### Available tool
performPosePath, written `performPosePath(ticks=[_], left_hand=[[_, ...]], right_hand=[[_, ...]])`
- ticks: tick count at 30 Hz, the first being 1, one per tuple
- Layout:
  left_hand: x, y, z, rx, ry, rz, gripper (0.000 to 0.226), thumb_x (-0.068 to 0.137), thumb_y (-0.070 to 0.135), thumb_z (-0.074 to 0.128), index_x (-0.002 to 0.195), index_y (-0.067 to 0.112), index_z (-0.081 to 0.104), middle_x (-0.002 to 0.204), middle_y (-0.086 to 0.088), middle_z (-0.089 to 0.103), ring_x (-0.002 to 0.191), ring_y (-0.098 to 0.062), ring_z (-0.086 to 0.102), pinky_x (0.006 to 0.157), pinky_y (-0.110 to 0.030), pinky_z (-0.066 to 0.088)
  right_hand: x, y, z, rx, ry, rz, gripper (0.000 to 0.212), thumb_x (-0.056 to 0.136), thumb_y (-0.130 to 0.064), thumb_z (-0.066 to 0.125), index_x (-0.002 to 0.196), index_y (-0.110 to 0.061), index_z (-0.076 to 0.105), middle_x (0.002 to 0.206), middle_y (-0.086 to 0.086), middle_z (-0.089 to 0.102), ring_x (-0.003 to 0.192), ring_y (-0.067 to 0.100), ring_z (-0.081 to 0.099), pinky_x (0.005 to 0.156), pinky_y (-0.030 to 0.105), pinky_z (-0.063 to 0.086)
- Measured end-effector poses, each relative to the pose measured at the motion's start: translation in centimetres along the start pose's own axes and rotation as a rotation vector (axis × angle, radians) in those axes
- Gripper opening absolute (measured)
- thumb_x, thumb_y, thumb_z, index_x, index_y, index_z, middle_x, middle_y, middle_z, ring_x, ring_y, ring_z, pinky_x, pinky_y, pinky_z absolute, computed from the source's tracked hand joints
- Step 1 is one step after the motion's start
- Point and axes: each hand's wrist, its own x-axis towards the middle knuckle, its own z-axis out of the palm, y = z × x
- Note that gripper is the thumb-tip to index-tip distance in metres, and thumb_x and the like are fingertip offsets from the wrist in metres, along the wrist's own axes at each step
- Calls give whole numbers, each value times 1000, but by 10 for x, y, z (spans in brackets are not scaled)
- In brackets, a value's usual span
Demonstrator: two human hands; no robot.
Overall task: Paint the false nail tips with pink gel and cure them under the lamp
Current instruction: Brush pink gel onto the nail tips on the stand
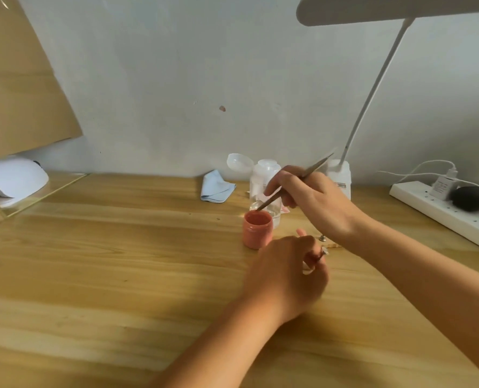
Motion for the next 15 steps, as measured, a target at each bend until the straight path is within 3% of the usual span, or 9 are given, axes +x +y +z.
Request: performPosePath(ticks=[3,7,12,15], left_hand=[[1,-6,-4,12,12,-14,7,88,33,51,83,31,56,96,13,69,87,-12,62,70,-27,42],[3,-9,-8,-61,-65,-86,15,84,36,50,89,33,64,96,15,71,89,-14,65,79,-29,50],[8,-17,-11,-148,-147,-98,15,83,36,55,82,36,70,89,26,69,89,5,59,93,-24,46],[10,-23,-13,-207,-182,-72,24,87,30,59,70,46,66,78,33,65,64,15,53,76,-14,40]], right_hand=[[7,7,9,-150,84,19,15,99,-30,44,96,-21,56,74,-7,69,88,20,61,103,49,37],[11,14,24,-388,74,23,18,98,-39,46,92,-23,51,80,-7,71,90,19,62,93,39,27],[13,18,29,-492,74,30,30,98,-43,47,94,-16,58,83,-2,70,90,21,61,85,37,23],[5,16,17,-415,132,-1,35,99,-42,45,92,-12,63,78,-2,74,82,22,65,93,40,35]])
